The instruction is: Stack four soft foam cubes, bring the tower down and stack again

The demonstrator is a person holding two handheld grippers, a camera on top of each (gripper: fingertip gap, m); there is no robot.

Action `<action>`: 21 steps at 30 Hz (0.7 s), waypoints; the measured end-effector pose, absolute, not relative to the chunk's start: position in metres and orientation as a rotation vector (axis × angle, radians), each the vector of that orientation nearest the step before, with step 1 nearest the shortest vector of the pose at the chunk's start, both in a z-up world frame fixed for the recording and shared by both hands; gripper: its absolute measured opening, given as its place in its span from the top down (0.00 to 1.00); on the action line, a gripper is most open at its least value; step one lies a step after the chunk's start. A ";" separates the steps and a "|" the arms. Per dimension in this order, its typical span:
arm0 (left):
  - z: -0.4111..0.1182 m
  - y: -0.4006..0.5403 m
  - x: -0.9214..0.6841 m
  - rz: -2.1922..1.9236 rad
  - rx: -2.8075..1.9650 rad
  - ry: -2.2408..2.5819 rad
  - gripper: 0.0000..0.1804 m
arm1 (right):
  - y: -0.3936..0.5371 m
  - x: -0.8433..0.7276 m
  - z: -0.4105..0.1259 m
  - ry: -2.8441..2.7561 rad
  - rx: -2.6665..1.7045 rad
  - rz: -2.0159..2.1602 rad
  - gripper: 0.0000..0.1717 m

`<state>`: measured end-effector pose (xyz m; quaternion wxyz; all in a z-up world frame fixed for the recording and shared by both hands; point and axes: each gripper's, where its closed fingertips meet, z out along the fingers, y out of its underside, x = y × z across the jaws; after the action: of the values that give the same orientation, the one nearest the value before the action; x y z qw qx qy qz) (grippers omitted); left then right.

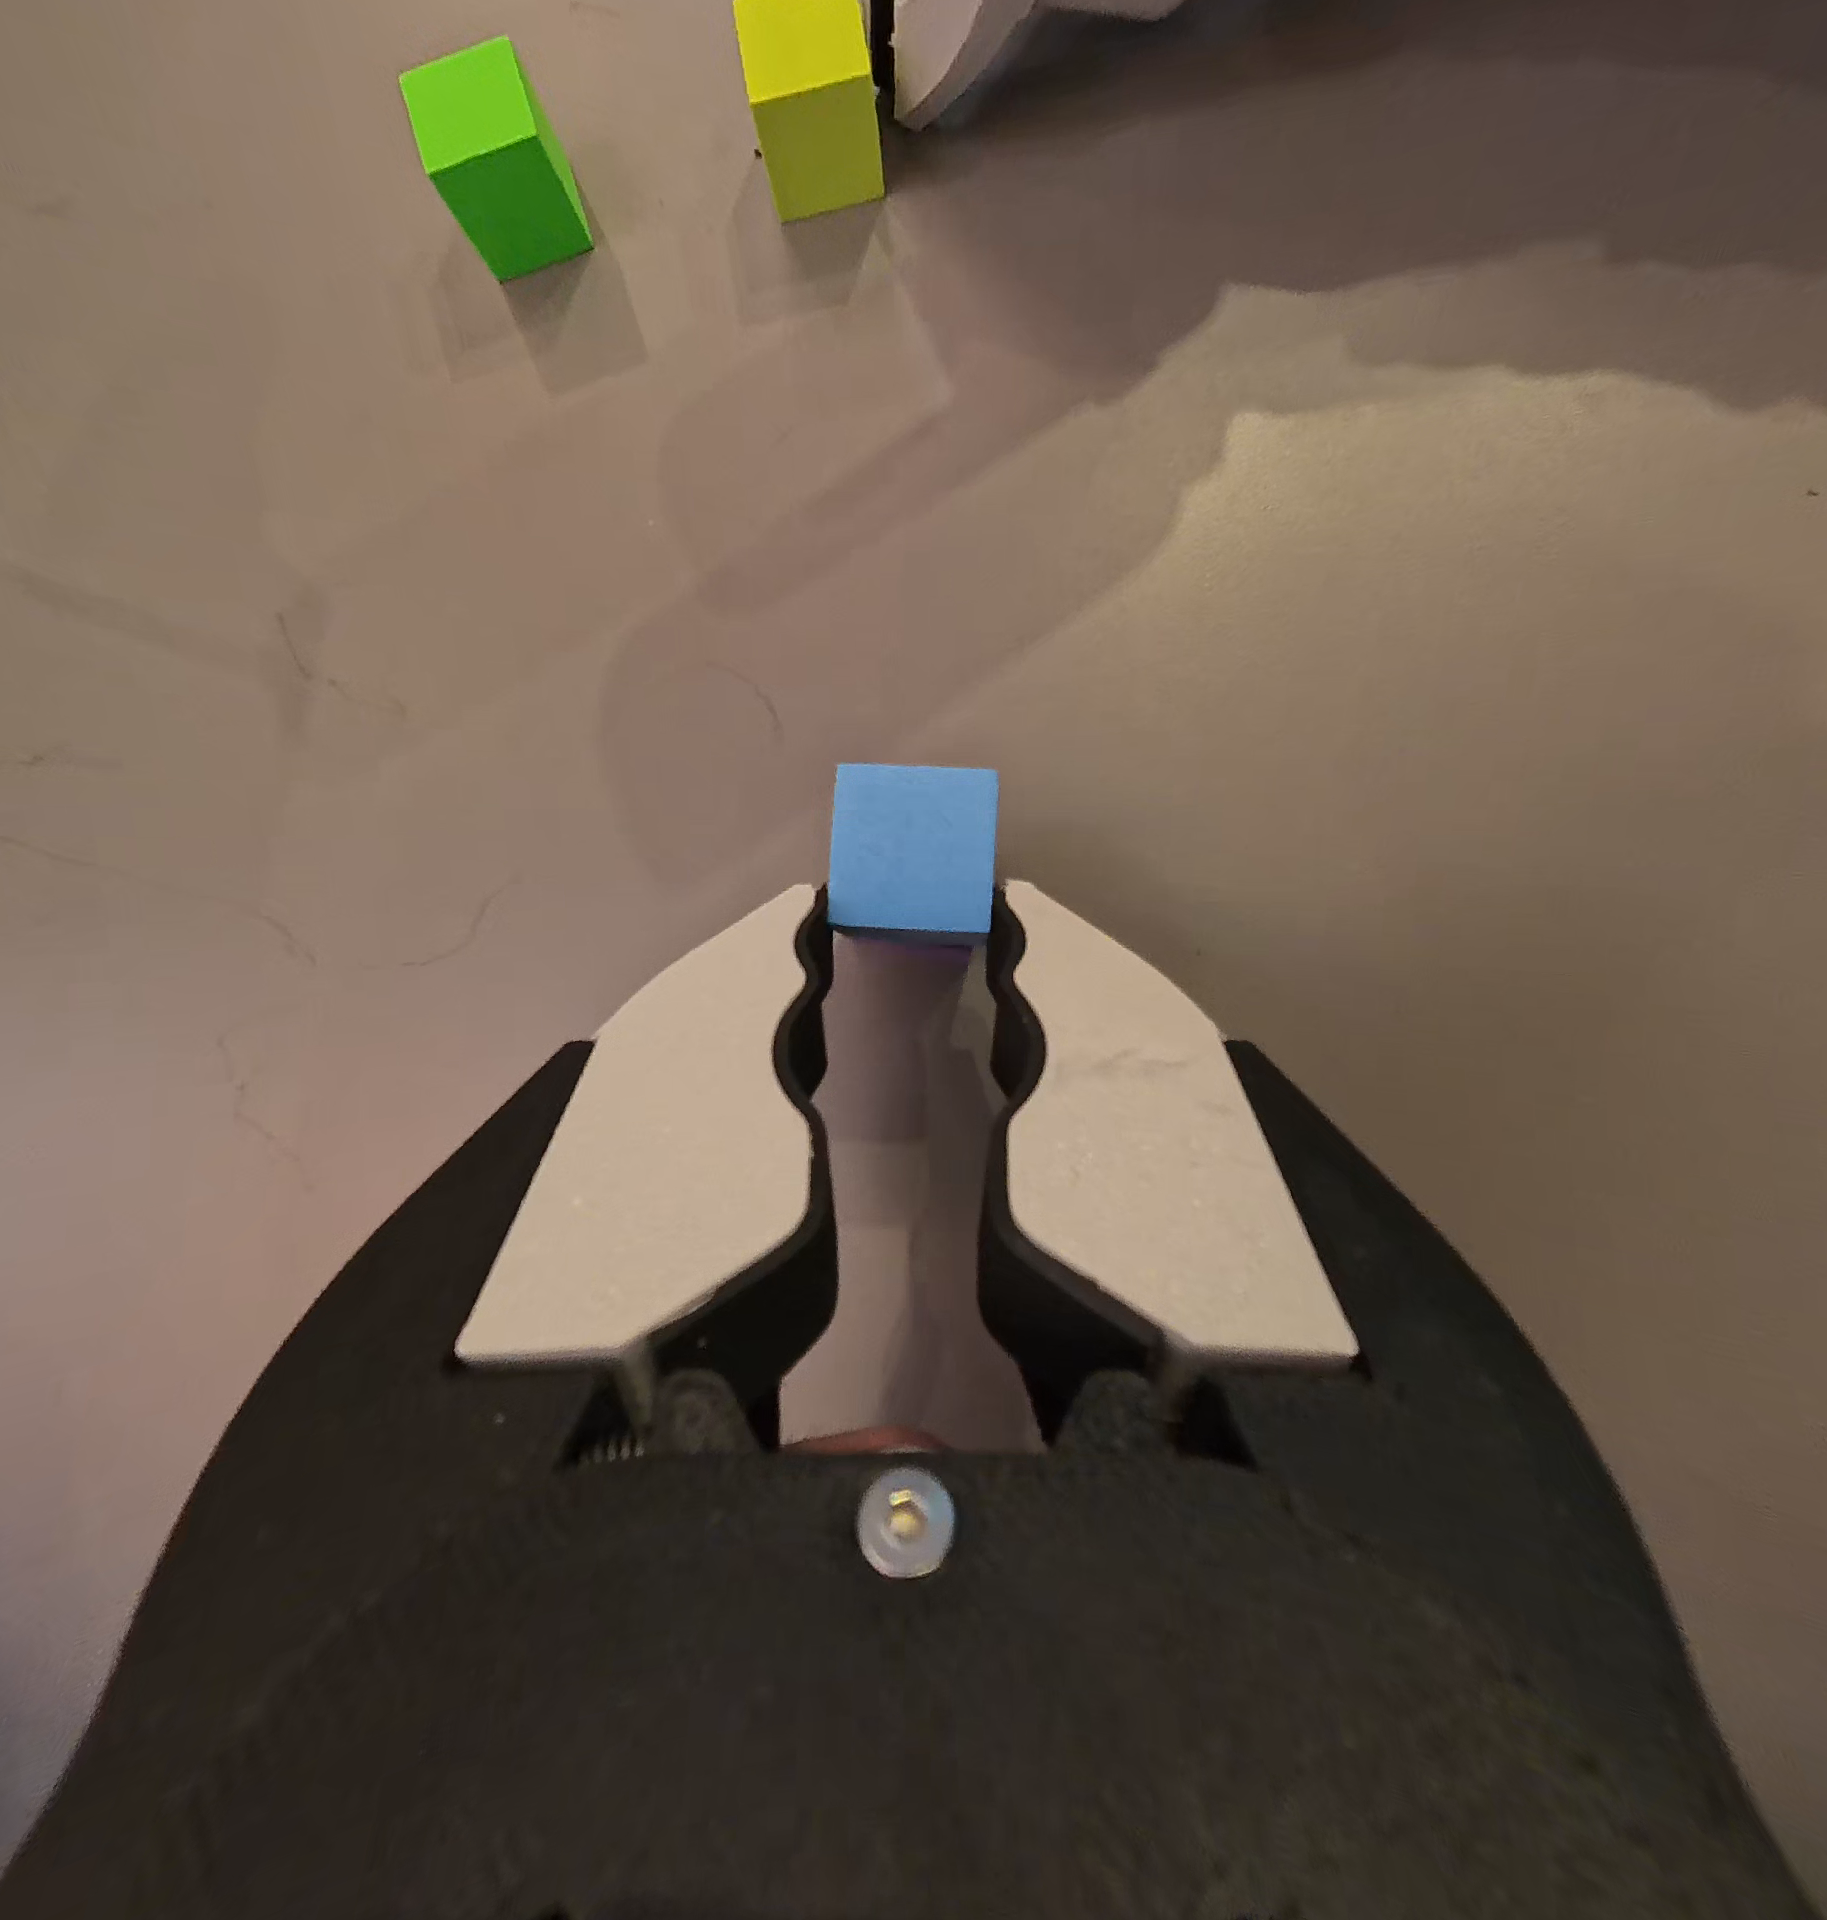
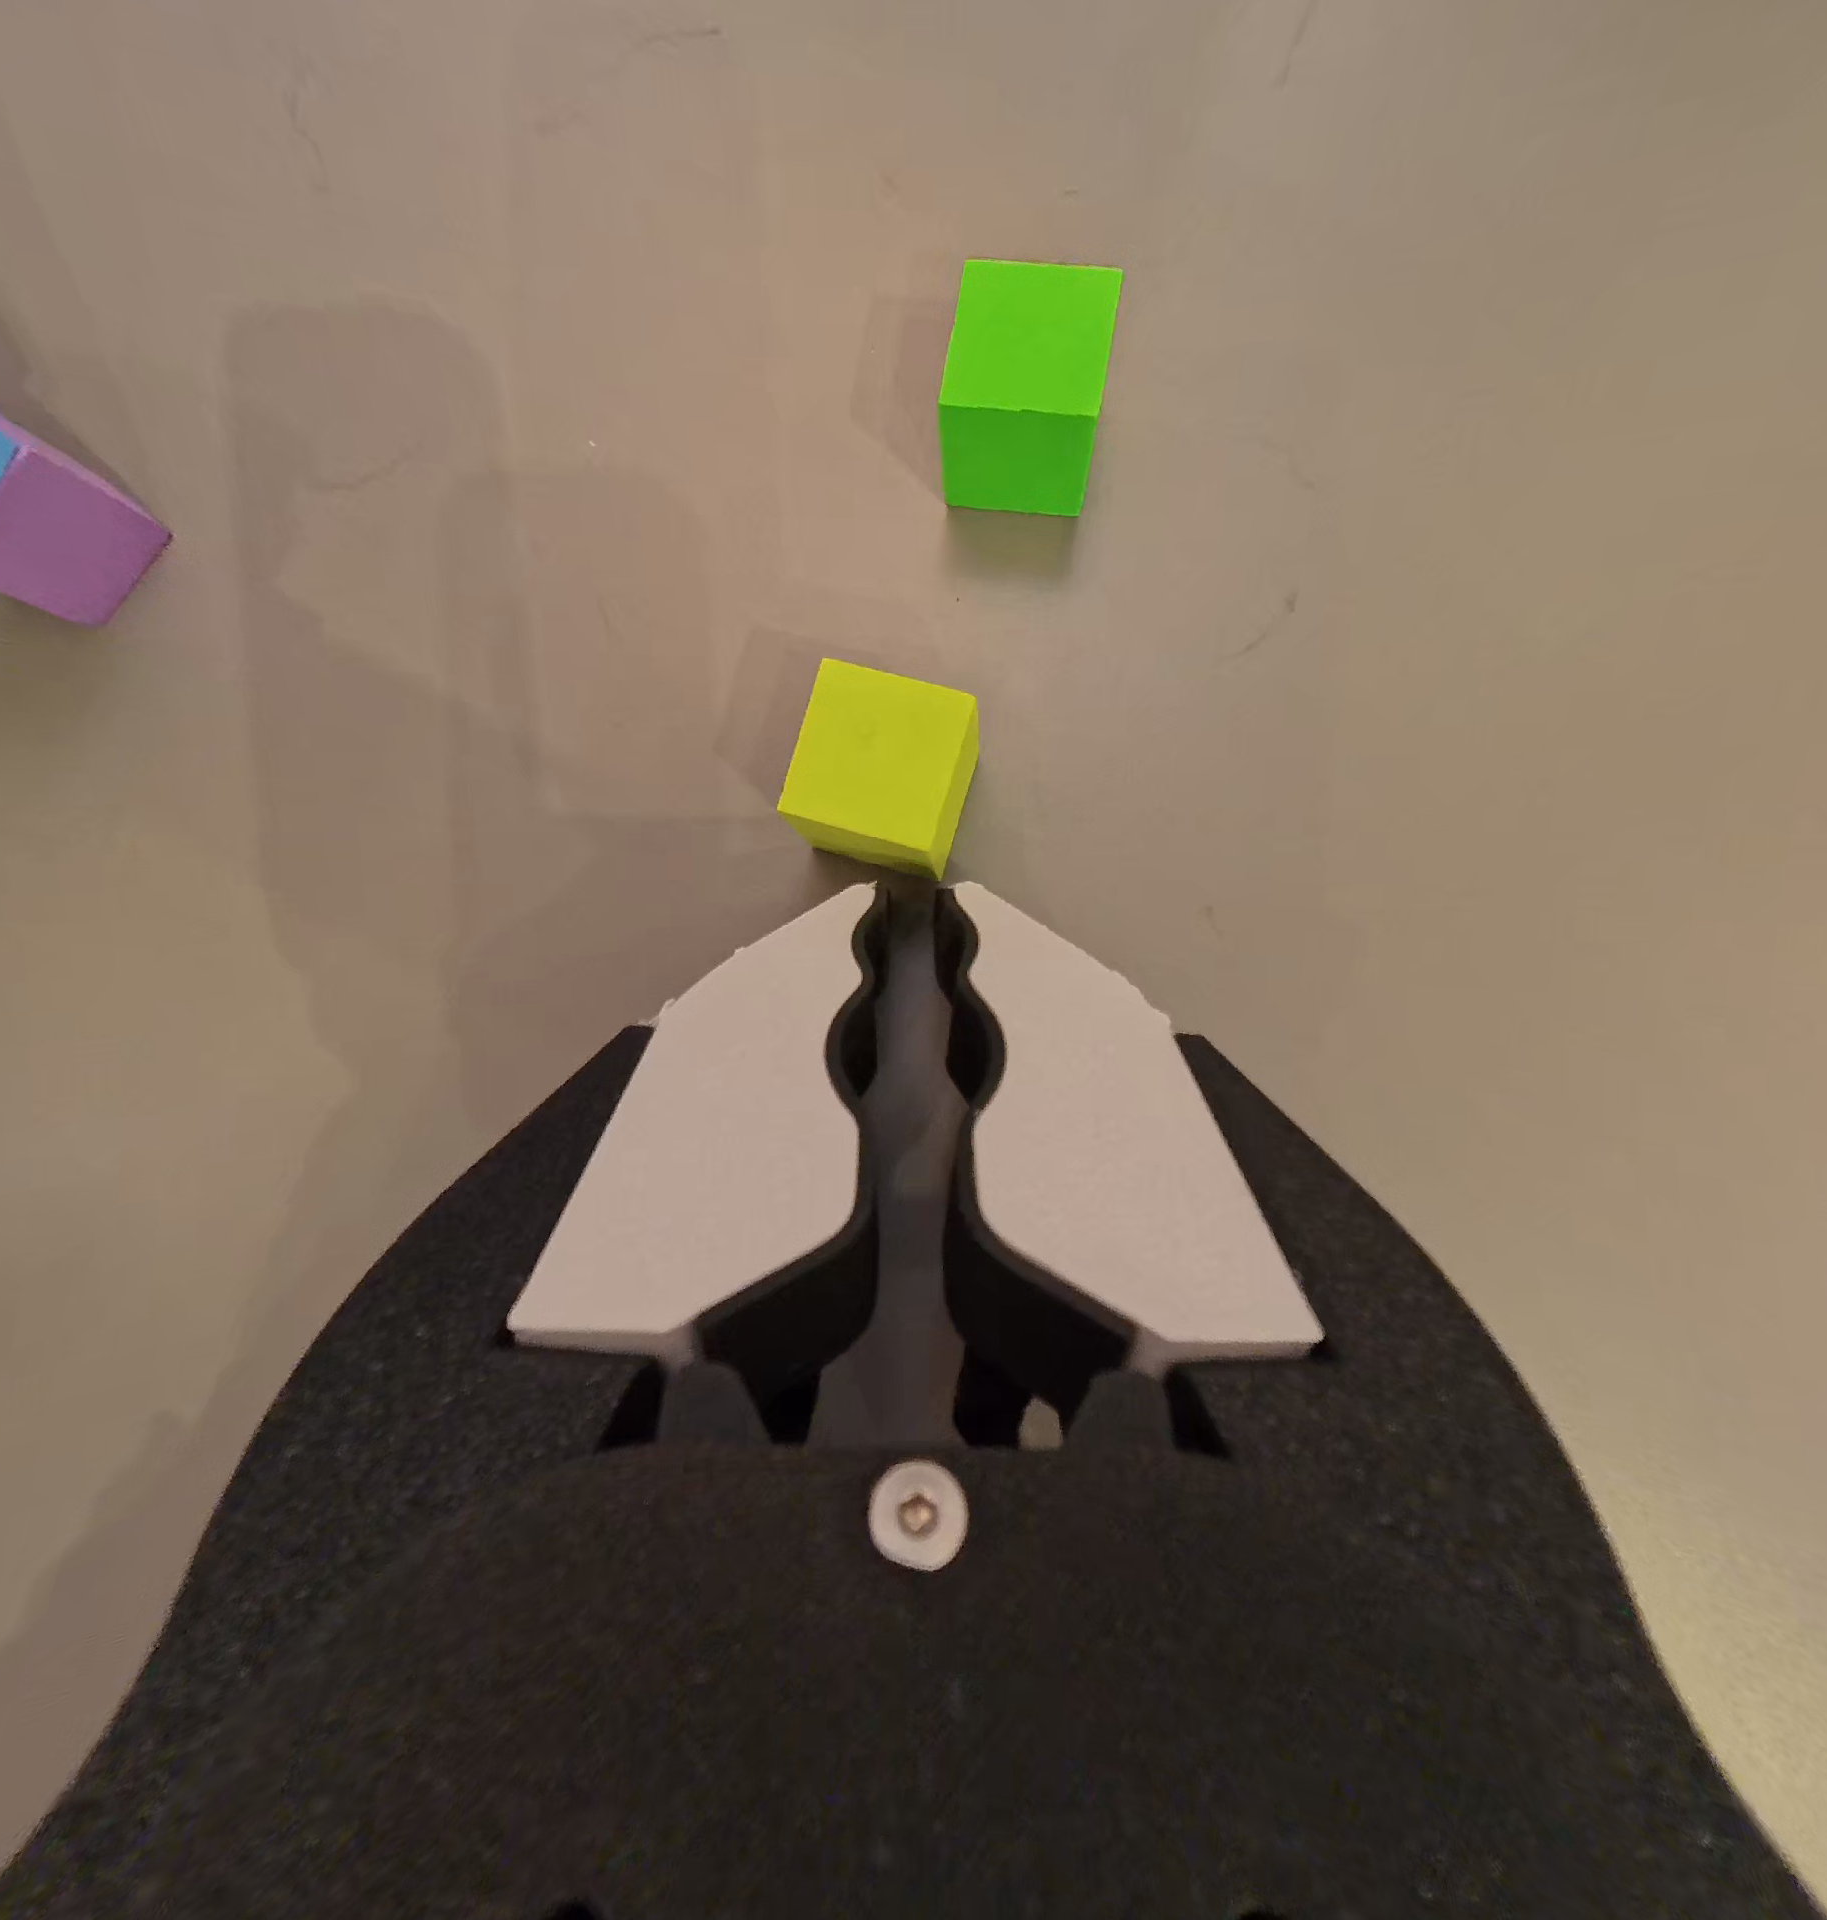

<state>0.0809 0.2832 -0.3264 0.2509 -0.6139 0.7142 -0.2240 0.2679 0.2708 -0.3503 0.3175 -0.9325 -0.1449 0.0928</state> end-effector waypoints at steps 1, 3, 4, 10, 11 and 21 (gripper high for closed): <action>-0.326 0.283 0.081 -0.611 -1.671 1.942 0.85 | 0.271 0.268 -0.350 -0.382 -2.454 0.244 0.95; -0.327 0.283 0.081 -0.615 -1.669 1.941 0.85 | 0.271 0.268 -0.350 -0.382 -2.454 0.243 0.95; -0.327 0.283 0.080 -0.616 -1.665 1.944 0.85 | 0.271 0.268 -0.350 -0.383 -2.454 0.243 0.95; -0.321 0.282 0.081 -0.654 -1.621 1.968 0.85 | 0.271 0.268 -0.350 -0.381 -2.453 0.247 0.96; -0.320 0.281 0.082 -0.665 -1.610 1.977 0.85 | 0.271 0.268 -0.350 -0.382 -2.452 0.246 0.96; -0.320 0.284 0.081 -0.666 -1.569 2.031 0.85 | 0.271 0.268 -0.351 -0.380 -2.451 0.249 0.96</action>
<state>0.0806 0.2840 -0.3205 0.2428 -0.5740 0.7431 -0.2436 0.2684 0.2713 -0.3505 0.3187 -0.9320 -0.1445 0.0946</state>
